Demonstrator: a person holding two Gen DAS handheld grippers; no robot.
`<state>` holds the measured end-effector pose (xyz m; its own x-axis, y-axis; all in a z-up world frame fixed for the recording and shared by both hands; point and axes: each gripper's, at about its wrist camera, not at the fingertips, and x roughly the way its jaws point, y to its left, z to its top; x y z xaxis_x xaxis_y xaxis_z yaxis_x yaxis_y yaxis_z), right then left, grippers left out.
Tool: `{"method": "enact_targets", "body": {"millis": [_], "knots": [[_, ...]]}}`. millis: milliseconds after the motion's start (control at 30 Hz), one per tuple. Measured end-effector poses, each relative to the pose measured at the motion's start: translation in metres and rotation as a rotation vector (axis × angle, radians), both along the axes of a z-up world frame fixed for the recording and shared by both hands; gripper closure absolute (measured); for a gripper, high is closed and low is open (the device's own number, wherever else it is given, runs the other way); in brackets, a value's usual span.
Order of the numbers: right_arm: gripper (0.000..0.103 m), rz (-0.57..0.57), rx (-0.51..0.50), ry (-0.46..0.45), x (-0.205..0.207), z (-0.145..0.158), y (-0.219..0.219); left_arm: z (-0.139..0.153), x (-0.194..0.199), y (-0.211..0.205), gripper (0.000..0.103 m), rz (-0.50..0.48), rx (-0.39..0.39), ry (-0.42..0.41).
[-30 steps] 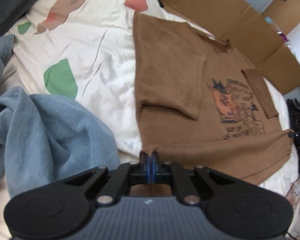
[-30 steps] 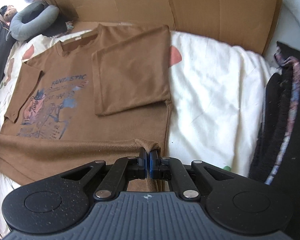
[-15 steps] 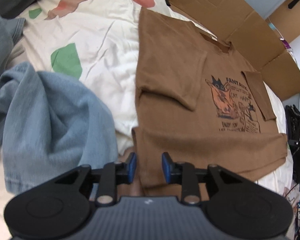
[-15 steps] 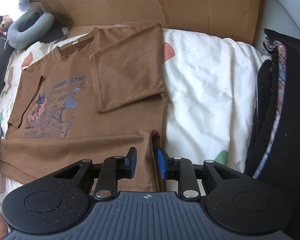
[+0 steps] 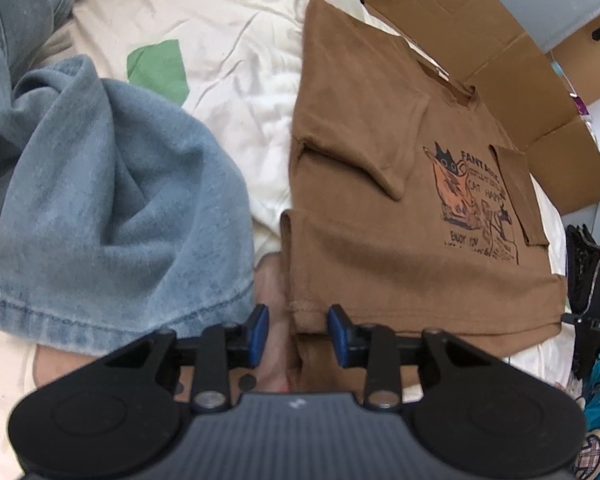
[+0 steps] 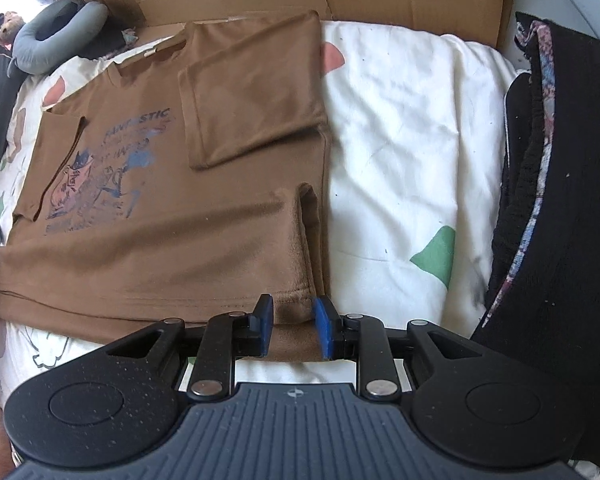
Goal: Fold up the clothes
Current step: 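Lift the hem with both tools and fold it toward the collar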
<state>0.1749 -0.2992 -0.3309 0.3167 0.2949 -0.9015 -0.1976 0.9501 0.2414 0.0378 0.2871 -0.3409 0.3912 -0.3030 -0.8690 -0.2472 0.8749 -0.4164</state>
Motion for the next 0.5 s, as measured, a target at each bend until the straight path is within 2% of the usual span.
{"method": "enact_targets", "body": {"millis": [100, 167, 233, 333, 500], "knots": [[0.079, 0.000, 0.004, -0.005, 0.004, -0.005, -0.001, -0.003, 0.001, 0.000, 0.079, 0.006, -0.010, 0.009], [0.080, 0.010, -0.002, 0.002, 0.007, -0.008, 0.001, -0.003, 0.002, 0.000, 0.088, 0.012, -0.016, 0.009], [0.082, 0.027, -0.021, 0.010, 0.008, -0.009, 0.004, -0.001, 0.002, 0.000, 0.090, 0.017, -0.026, 0.002], [0.095, 0.034, -0.019, 0.003, 0.009, -0.006, 0.004, 0.006, 0.002, -0.002, 0.094, 0.011, -0.020, -0.014], [0.097, 0.034, -0.014, -0.045, 0.012, 0.008, 0.006, 0.022, 0.006, -0.003, 0.095, 0.005, 0.003, -0.053]]}}
